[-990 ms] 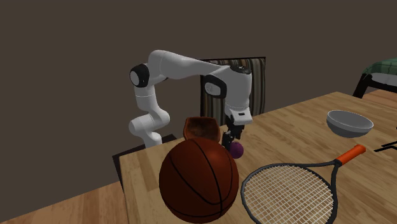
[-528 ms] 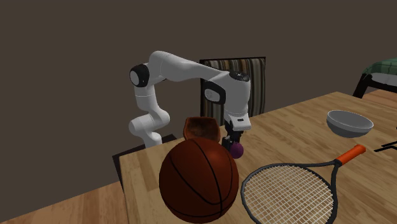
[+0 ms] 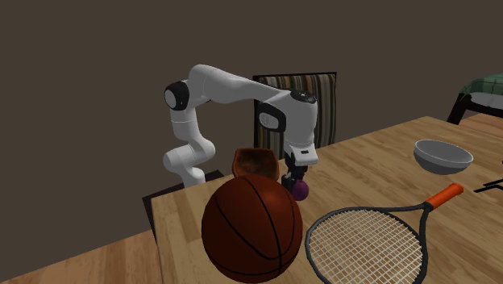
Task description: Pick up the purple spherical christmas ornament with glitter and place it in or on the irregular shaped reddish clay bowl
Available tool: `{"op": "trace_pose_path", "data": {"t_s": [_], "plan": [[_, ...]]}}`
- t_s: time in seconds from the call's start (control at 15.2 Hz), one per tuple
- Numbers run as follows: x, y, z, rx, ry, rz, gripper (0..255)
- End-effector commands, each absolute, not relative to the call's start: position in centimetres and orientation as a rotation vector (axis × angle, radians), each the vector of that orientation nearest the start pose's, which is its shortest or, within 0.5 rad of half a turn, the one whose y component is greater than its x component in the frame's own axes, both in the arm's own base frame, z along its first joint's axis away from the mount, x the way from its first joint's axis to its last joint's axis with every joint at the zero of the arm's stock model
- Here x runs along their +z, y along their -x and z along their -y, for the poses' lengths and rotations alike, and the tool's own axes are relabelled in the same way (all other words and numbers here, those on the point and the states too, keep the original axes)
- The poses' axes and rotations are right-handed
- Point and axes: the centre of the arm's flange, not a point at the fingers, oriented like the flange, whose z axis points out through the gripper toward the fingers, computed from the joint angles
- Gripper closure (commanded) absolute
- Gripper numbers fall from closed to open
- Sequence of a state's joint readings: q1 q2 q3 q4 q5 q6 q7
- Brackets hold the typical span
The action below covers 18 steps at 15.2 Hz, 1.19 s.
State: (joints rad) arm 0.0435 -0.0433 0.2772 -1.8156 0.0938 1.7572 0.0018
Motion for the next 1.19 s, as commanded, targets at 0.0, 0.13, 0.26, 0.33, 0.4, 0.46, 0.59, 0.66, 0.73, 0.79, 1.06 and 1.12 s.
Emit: {"op": "trace_pose_path", "data": {"t_s": [0.0,0.13,0.26,0.33,0.4,0.46,0.59,0.66,0.73,0.79,1.06,1.12], "plan": [[54.7,-51.7,-18.3,0.046,3.030,0.458,255],[54.7,-51.7,-18.3,0.046,3.030,0.458,255],[54.7,-51.7,-18.3,0.046,3.030,0.458,255],[54.7,-51.7,-18.3,0.046,3.030,0.458,255],[55.2,-51.7,-18.3,0.046,3.030,0.458,255],[55.8,-51.7,-18.3,0.046,3.030,0.458,255],[56.8,-51.7,-18.3,0.046,3.030,0.458,255],[57.3,-51.7,-18.3,0.046,3.030,0.458,255],[57.9,-51.7,-18.3,0.046,3.030,0.458,255],[58.4,-51.7,-18.3,0.046,3.030,0.458,255],[60.5,-51.7,-18.3,0.046,3.030,0.458,255],[61.0,-51.7,-18.3,0.046,3.030,0.458,255]]}}
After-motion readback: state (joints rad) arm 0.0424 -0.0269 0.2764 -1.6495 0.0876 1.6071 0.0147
